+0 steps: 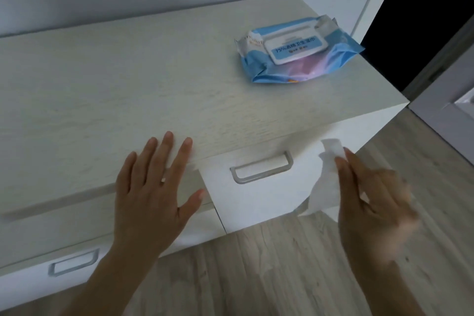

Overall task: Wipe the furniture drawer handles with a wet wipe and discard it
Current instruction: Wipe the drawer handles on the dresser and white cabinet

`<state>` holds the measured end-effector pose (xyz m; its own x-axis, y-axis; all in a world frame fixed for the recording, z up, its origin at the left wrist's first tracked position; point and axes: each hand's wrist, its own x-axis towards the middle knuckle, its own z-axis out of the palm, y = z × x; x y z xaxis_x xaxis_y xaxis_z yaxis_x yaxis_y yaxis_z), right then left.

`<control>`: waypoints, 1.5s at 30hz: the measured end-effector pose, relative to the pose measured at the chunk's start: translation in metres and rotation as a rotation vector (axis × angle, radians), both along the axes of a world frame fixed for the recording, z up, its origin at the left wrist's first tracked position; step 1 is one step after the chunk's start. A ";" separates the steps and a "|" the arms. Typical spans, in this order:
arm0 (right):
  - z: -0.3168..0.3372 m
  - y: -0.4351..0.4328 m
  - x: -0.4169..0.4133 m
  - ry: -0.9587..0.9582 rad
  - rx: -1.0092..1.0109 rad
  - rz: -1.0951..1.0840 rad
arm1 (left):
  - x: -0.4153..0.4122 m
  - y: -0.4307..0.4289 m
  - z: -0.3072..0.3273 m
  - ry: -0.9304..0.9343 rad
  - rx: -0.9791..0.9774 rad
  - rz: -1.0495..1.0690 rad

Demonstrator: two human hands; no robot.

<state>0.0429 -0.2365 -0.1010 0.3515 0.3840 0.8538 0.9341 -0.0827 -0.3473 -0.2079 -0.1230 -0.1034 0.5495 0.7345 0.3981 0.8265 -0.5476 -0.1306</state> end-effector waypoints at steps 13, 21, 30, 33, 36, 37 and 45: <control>-0.075 0.038 -0.055 -0.009 -0.146 0.444 | 0.003 0.001 -0.004 -0.057 0.038 0.004; -0.078 0.053 -0.041 0.062 -0.029 0.541 | 0.004 0.004 -0.012 -0.080 0.117 0.001; -0.087 0.070 -0.072 0.265 0.204 0.422 | 0.006 0.010 -0.020 -0.104 0.211 0.001; -0.092 0.077 -0.076 0.168 0.183 0.375 | 0.005 0.012 -0.022 -0.117 0.237 -0.012; -0.096 0.081 -0.079 0.077 0.185 0.401 | 0.005 0.013 -0.023 -0.128 0.250 -0.039; -0.097 0.081 -0.073 0.050 0.190 0.423 | 0.004 0.013 -0.023 -0.135 0.248 -0.048; -0.104 0.081 -0.060 0.021 0.208 0.451 | 0.001 0.019 -0.026 -0.169 0.192 -0.109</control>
